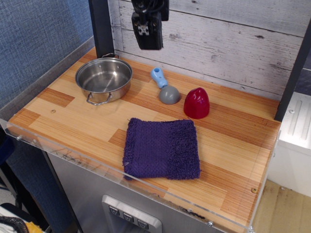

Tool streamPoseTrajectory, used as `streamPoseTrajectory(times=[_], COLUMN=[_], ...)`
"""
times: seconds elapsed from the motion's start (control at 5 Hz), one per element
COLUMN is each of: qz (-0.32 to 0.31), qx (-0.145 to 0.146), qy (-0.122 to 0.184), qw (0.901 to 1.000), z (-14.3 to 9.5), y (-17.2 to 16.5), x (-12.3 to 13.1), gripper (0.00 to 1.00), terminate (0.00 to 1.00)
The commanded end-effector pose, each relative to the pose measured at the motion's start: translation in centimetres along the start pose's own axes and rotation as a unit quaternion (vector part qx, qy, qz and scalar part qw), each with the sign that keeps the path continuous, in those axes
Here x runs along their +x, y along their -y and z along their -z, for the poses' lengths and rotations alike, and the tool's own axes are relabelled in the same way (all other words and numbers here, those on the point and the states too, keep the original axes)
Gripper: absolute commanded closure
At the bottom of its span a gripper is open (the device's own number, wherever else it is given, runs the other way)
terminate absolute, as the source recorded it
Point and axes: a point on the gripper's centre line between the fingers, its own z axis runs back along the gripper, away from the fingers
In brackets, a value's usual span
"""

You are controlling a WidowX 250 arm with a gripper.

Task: Place the red vegetable to the right of the blue spoon.

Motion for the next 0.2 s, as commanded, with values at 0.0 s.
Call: streamPoseTrajectory(times=[0.0], qz=[0.000], qx=[-0.016], qy=[-0.004], qw=[0.9999], z=[-0.93], y=[-0.85], x=[0.03], gripper=[0.00], terminate=[1.00])
